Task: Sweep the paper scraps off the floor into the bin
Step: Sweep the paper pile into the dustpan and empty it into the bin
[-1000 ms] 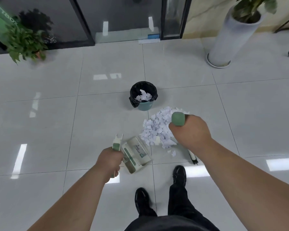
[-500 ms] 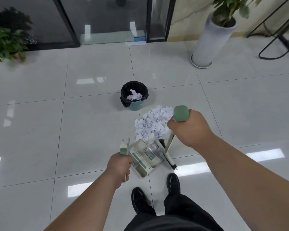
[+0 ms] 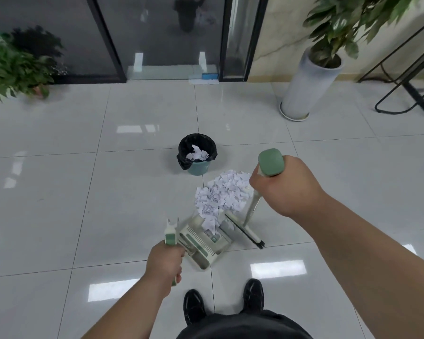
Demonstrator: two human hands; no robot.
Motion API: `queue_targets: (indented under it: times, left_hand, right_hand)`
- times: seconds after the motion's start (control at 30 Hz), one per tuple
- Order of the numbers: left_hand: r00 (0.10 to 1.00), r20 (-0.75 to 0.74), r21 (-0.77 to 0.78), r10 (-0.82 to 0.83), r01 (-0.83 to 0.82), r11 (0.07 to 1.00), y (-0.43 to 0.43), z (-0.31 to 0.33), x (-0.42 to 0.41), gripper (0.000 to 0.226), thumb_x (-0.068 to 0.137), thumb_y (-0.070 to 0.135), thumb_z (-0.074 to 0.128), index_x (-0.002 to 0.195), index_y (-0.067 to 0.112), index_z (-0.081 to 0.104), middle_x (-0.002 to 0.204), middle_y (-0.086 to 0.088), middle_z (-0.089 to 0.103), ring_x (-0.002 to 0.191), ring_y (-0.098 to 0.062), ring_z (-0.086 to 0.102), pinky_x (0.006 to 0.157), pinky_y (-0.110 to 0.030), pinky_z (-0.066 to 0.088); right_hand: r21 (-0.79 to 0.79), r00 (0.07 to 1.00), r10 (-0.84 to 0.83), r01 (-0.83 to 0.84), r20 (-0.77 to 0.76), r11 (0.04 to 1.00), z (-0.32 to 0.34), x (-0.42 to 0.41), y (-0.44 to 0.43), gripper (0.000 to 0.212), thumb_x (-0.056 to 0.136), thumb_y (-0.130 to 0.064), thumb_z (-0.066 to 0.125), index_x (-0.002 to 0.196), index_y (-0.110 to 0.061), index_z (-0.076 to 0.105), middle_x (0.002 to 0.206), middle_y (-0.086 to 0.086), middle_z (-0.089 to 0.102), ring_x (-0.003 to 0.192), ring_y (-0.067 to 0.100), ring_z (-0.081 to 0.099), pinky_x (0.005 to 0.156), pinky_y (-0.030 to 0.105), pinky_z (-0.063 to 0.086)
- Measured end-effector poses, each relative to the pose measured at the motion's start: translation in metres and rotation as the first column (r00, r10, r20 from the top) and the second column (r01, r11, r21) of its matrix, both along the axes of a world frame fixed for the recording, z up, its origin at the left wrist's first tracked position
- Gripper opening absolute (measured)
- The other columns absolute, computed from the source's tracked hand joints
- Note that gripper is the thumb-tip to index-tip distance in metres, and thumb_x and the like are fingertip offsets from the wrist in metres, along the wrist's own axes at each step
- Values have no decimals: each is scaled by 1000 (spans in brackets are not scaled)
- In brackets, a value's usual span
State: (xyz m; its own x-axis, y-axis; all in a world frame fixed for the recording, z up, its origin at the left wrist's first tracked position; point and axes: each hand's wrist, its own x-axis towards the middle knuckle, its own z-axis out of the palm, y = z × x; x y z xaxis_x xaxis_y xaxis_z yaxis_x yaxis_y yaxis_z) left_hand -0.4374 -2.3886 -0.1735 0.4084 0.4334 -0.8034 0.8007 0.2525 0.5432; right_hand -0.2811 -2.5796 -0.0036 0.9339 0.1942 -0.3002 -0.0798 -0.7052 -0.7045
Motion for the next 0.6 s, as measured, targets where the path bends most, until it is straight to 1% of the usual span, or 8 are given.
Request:
queue_targets:
  times: [0.03, 0.1, 0.2, 0.33, 0.43, 0.5, 0.53, 0.6]
  left_hand:
    - [1000, 3, 6, 7, -7, 1000, 2, 1, -1, 19, 87, -4, 48, 74, 9, 50, 62, -8, 38, 49, -19, 31, 47, -26, 30]
    - [1000, 2, 15, 25, -25, 1000, 6, 4, -1, 17, 86, -3, 49, 74, 9, 52, 63, -8, 39, 50, -20, 31, 47, -26, 31]
    - [999, 4, 9, 41, -41, 999, 12, 6, 3, 17, 86, -3, 50, 74, 10, 53, 59, -6, 40, 47, -19, 32, 46, -25, 31]
    - [999, 2, 17, 37, -37, 999, 22, 1, 16, 21, 85, -5, 51, 71, 11, 53, 52, -3, 41, 44, -20, 33, 46, -25, 31]
    - [1000, -5, 6, 6, -6, 1000, 31, -8, 25, 17, 82, -4, 50, 72, 9, 51, 52, -4, 41, 42, -20, 34, 48, -26, 31]
    - [1000, 1, -3, -18, 18, 1000, 37, -12, 31, 15, 83, -4, 52, 74, 9, 52, 54, -5, 41, 41, -20, 35, 48, -27, 31]
    - [1000, 4, -7, -25, 25, 1000, 40, -14, 34, 15, 84, -3, 54, 74, 9, 52, 54, -6, 41, 41, -20, 35, 48, -26, 31]
    - [1000, 14, -26, -26, 27, 999, 42, -16, 38, 17, 85, -3, 55, 73, 8, 51, 55, -6, 40, 40, -20, 34, 47, -26, 32]
  right_hand:
    - [-18, 1000, 12, -12, 20, 1000, 0, 0, 3, 23, 75, -22, 59, 64, -10, 44, 56, -1, 37, 57, 21, 31, 53, 33, 30]
    - [-64, 997, 44, -40, 70, 997, -3, -1, 9, 31, 79, -20, 60, 59, -16, 36, 51, -5, 35, 54, 20, 31, 52, 30, 29]
    - [-150, 983, 132, -113, 124, 982, -13, 0, 17, 35, 82, -22, 60, 56, -21, 36, 52, -5, 40, 51, 17, 35, 49, 27, 29]
    - [-203, 968, 234, -212, 90, 956, -35, 3, 24, 34, 85, -21, 61, 58, -24, 40, 56, -5, 46, 55, 19, 42, 51, 28, 33]
    - [-140, 977, 208, -201, 37, 970, -50, -1, 27, 24, 84, -20, 63, 63, -19, 51, 61, -1, 52, 61, 22, 46, 57, 33, 42]
    - [-68, 992, 129, -130, -11, 989, -56, -3, 28, 9, 81, -20, 65, 77, -12, 63, 64, 7, 58, 59, 21, 47, 58, 38, 49]
    - [-29, 995, 93, -94, -39, 995, -56, -5, 28, 11, 80, -19, 65, 83, -9, 65, 62, 8, 57, 56, 21, 46, 56, 38, 48]
    - [41, 994, 46, -43, -94, 998, -55, -6, 30, 16, 79, -18, 64, 89, -5, 65, 56, 3, 47, 51, 20, 39, 51, 34, 39]
